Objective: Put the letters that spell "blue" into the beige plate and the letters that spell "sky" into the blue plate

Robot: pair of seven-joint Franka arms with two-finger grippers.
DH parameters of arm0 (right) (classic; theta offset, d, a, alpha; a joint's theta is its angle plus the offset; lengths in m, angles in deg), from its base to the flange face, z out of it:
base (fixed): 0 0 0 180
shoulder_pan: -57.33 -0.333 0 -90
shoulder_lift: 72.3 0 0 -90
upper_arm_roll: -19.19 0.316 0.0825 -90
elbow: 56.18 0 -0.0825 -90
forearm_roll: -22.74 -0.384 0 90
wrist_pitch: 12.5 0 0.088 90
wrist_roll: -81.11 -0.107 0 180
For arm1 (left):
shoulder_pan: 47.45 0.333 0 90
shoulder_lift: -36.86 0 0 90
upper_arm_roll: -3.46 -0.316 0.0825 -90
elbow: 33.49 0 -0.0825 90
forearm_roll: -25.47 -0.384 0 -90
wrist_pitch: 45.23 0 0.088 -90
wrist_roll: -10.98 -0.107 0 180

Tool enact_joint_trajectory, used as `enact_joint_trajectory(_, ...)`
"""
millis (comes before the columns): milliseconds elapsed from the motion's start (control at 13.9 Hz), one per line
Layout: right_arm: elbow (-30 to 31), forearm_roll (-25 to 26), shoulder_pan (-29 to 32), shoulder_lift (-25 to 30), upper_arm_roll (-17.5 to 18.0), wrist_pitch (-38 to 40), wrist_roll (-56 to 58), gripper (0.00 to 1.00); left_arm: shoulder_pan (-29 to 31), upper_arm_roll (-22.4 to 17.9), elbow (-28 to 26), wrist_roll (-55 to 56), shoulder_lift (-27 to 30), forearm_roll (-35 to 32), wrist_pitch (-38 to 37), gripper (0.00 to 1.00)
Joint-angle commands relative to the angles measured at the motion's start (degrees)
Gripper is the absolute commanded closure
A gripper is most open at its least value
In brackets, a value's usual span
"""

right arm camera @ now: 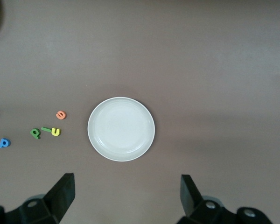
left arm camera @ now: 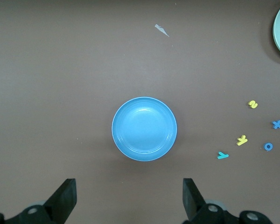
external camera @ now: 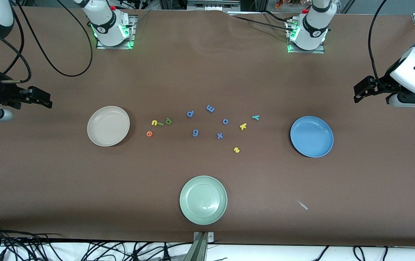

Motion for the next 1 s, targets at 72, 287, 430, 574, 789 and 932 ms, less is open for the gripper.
enact_joint_trajectory(72,0.10,1.24,-0.03,0.94,0.35,1.46,-1.40,0.00,0.72,0.62,-0.19,-1.58,0.46,-0.60,-0.51,0.00)
enact_joint_trajectory(287,0.18,1.32,-0.12,0.94,0.44,1.46,-1.83,0.00,0.72,0.62,-0.19,-1.58,0.46,-0.60,-0.51,0.00)
enact_joint_trajectory(430,0.18,1.24,-0.03,0.86,0.35,1.46,-1.83,0.00,0.72,0.62,-0.19,-1.58,0.46,-0.60,-0.51,0.00)
enact_joint_trajectory(574,0.18,1.06,0.41,0.77,0.09,1.46,-1.31,0.00,0.72,0.62,-0.19,-1.58,0.46,-0.60,-0.51,0.00)
enact_joint_trajectory(789,0.18,0.89,0.41,0.85,0.09,1.46,-2.09,0.00,0.72,0.62,-0.19,-1.58,0.46,-0.60,-0.51,0.00)
enact_joint_trajectory(932,0.18,0.62,0.23,0.77,0.26,1.46,-1.57,0.00,0.72,0.62,-0.19,-1.58,0.46,-0.60,-0.51,0.00)
